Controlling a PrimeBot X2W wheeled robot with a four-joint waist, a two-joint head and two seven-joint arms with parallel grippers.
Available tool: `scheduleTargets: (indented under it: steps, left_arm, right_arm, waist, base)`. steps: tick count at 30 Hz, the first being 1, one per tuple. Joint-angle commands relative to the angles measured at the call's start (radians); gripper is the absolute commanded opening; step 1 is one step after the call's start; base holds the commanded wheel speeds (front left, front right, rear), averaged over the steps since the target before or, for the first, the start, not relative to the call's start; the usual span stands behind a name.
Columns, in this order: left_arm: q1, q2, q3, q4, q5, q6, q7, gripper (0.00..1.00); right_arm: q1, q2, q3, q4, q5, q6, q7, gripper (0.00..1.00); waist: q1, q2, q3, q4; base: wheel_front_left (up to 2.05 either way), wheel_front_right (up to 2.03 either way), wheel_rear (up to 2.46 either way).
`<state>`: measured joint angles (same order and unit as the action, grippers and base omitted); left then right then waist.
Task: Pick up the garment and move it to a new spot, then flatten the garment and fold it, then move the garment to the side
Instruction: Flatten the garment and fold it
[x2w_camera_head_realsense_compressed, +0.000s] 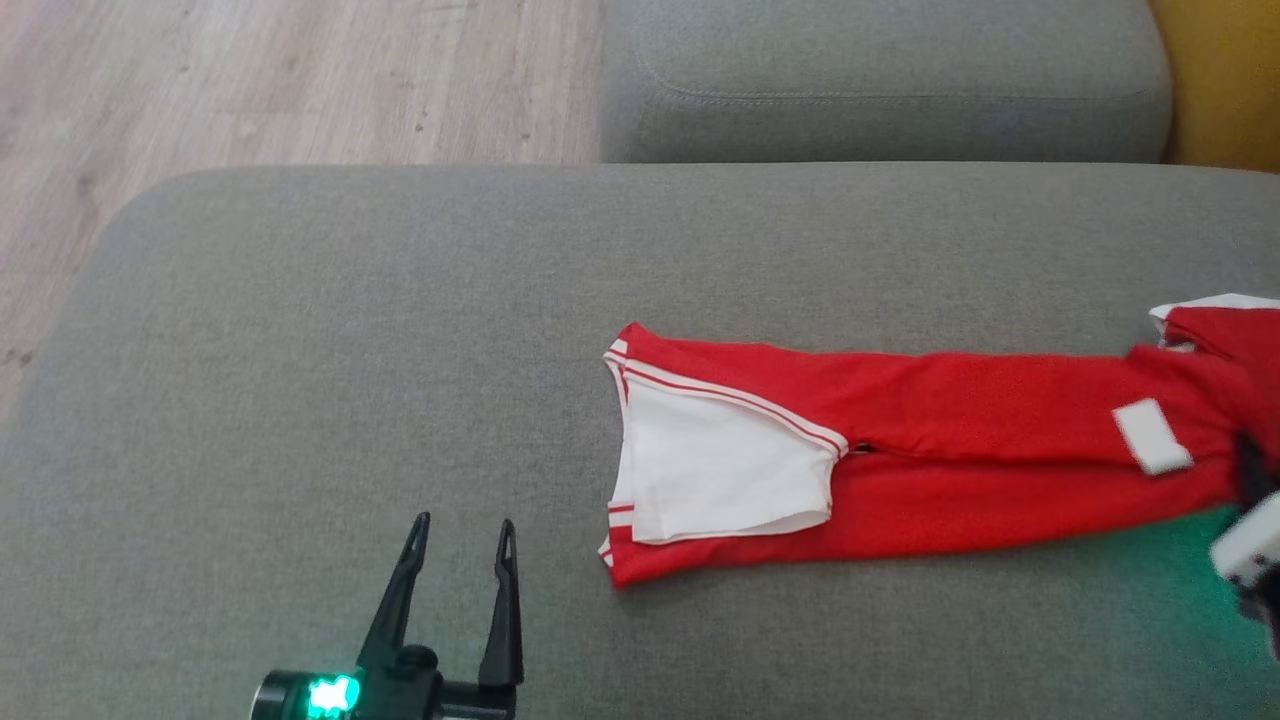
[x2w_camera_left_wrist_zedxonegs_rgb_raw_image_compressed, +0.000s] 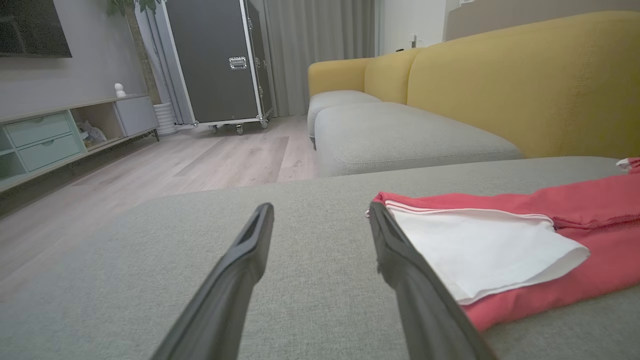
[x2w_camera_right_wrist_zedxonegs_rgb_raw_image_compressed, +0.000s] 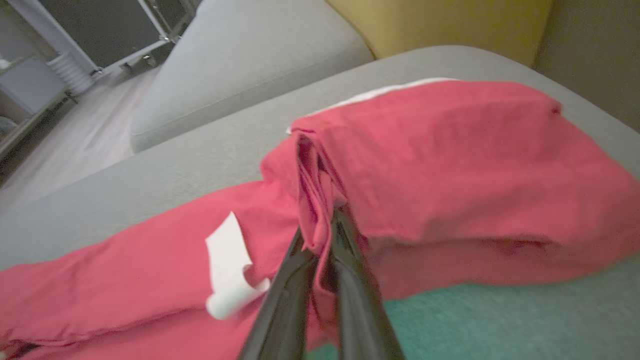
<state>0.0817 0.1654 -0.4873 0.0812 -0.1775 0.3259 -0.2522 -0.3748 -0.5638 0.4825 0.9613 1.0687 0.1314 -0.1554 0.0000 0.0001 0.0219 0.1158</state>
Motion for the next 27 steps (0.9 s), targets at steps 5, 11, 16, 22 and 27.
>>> scheduleTargets:
  steps: [5,11,16,22,27]
  left_arm:
    - [-0.009,-0.025,0.061,-0.007,0.023,-0.032,-0.009,1.0]
    - [-0.006,-0.034,0.074,0.02,0.035,-0.071,-0.009,1.0]
    - [0.0,-0.025,0.098,0.031,0.046,-0.092,-0.009,1.0]
    - [0.001,-0.03,0.109,0.045,0.058,-0.114,-0.01,1.0]
    - [0.007,-0.037,0.11,0.06,0.06,-0.139,-0.01,1.0]
  right_arm:
    - [-0.029,0.012,0.038,-0.218,-0.043,-0.001,-0.009,0.0]
    - [-0.046,0.107,0.049,-0.396,-0.095,-0.001,0.023,0.0]
    - [-0.054,0.2,0.069,-0.5,-0.145,-0.001,0.083,0.0]
    - [-0.035,0.312,0.111,-0.561,-0.194,-0.001,0.16,0.0]
    - [-0.035,0.406,0.163,-0.542,-0.226,-0.001,0.203,0.0]
  waist:
    - [0.0,-0.0001,-0.014,-0.008]
    - [0.0,-0.0001,-0.019,0.018]
    - [0.0,-0.0001,-0.015,0.045]
    - [0.0,-0.0001,-0.024,0.083]
    - [0.0,-0.0001,-0.028,0.1]
  base:
    - [0.0,0.0,0.0]
    - [0.0,0.0,0.0]
    - [0.0,0.0,0.0]
    - [0.0,0.0,0.0]
    - [0.0,0.0,0.0]
